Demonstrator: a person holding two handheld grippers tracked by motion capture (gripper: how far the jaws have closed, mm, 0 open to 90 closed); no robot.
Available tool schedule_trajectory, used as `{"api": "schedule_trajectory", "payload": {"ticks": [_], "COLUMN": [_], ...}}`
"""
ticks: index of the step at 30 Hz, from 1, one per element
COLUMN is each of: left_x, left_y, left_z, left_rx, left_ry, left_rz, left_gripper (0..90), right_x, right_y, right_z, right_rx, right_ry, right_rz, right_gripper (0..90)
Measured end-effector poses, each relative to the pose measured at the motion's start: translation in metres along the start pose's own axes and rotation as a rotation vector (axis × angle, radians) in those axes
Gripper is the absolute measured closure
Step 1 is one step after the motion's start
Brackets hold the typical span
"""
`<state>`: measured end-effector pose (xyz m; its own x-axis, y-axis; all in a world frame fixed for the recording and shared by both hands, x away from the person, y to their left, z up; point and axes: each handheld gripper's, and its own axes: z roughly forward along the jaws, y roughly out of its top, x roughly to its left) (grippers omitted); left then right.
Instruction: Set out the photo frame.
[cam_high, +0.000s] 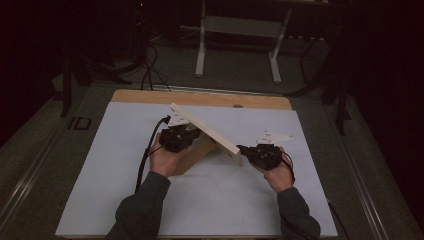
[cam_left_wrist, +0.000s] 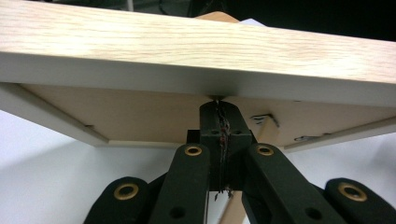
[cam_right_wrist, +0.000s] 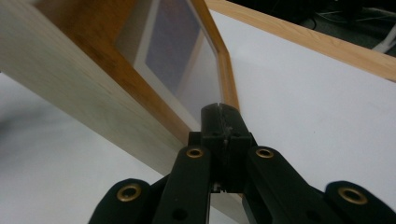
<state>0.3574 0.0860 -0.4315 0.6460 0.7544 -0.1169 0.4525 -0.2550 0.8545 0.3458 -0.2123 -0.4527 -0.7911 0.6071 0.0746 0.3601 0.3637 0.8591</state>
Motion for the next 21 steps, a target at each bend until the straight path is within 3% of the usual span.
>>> {"api": "schedule_trajectory", "payload": {"ticks": [21], "left_x": [-0.021], "left_y": [0.004], "left_z": [0.002], "left_rx": [0.025], "left_ry": [-0.043], "left_rz": [0.055], "left_gripper": [90.0], "right_x": [0.016], "right_y": [0.011], "right_z": [-0.005], "right_rx": [-0.022], "right_ry": [0.033], "right_rz": [-0.051], "right_gripper": [89.9]}}
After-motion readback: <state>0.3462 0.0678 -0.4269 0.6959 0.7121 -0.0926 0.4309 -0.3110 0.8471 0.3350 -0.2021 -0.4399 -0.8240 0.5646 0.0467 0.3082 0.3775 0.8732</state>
